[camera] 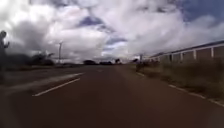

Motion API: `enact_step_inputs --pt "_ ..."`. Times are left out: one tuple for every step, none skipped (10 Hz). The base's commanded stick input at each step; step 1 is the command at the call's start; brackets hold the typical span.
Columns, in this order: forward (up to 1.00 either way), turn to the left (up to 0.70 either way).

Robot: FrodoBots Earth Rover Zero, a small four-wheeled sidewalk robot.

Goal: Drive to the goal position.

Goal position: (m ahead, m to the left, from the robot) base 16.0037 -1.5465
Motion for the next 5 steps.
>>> enact_step_inputs --pt "0.70 -0.31" --pt "0.70 -0.31" --pt "0.70 -0.31" --pt "0.70 -0.31" --pt "0.70 -0.31"
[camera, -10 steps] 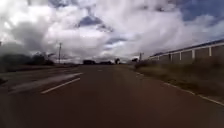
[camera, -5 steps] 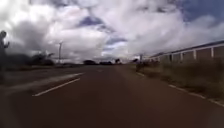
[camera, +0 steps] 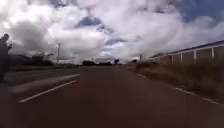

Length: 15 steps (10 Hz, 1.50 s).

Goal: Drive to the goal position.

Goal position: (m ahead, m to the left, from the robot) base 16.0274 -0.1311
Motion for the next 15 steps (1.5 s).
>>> enact_step_inputs --pt "0.70 -0.31" --pt "0.70 -0.31" --pt "0.70 0.04" --pt "0.70 0.04" --pt "0.70 0.04" --pt "0.70 0.04" --pt "0.70 0.04" --pt "0.70 0.04" --pt "0.70 0.04" --pt "0.70 0.04" --pt "0.70 0.05" --pt "0.70 0.05" --pt "0.70 0.05" --pt "0.70 0.05" --pt "0.70 0.05"
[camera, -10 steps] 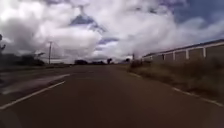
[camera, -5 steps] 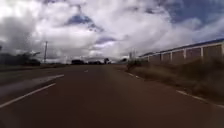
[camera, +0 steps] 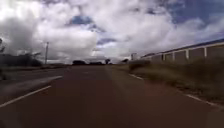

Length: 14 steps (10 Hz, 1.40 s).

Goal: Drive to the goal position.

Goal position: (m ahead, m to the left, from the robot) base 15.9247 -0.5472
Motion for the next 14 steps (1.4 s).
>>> enact_step_inputs --pt "0.70 0.05" --pt "0.70 0.05" --pt "0.70 0.05" --pt "0.70 0.05" --pt "0.70 0.05" --pt "0.70 0.05" --pt "0.70 0.05" --pt "0.70 0.05" --pt "0.70 0.05" --pt "0.70 0.05" --pt "0.70 0.05" --pt "0.70 0.05" --pt "0.70 0.05" --pt "0.70 0.05"
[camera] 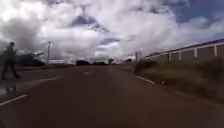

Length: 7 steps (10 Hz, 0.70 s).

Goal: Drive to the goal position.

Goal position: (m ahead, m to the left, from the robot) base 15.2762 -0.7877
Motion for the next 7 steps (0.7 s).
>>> enact_step_inputs --pt "0.70 0.05" --pt "0.70 0.05" --pt "0.70 0.05" --pt "0.70 0.05" --pt "0.70 0.05" --pt "0.70 0.05" --pt "0.70 0.05"
